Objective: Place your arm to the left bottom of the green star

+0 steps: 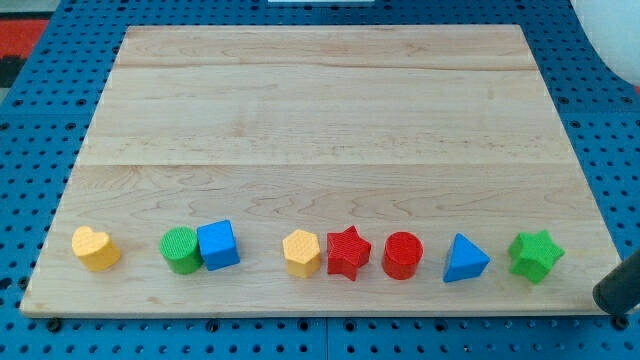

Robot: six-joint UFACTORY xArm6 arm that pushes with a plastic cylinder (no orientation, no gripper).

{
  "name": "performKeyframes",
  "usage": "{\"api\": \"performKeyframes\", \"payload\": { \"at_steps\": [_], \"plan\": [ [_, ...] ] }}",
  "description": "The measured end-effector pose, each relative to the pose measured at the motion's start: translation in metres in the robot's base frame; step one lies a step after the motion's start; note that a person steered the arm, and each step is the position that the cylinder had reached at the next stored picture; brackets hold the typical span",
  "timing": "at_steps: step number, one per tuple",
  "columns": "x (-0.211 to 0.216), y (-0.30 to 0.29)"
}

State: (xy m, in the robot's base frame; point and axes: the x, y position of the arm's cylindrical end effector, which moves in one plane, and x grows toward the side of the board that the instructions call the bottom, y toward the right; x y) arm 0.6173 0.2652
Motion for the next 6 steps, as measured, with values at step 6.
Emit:
{"api": "performKeyframes", "payload": {
  "at_steps": [6],
  "plan": [
    [0.001,-0.083]
  ]
}}
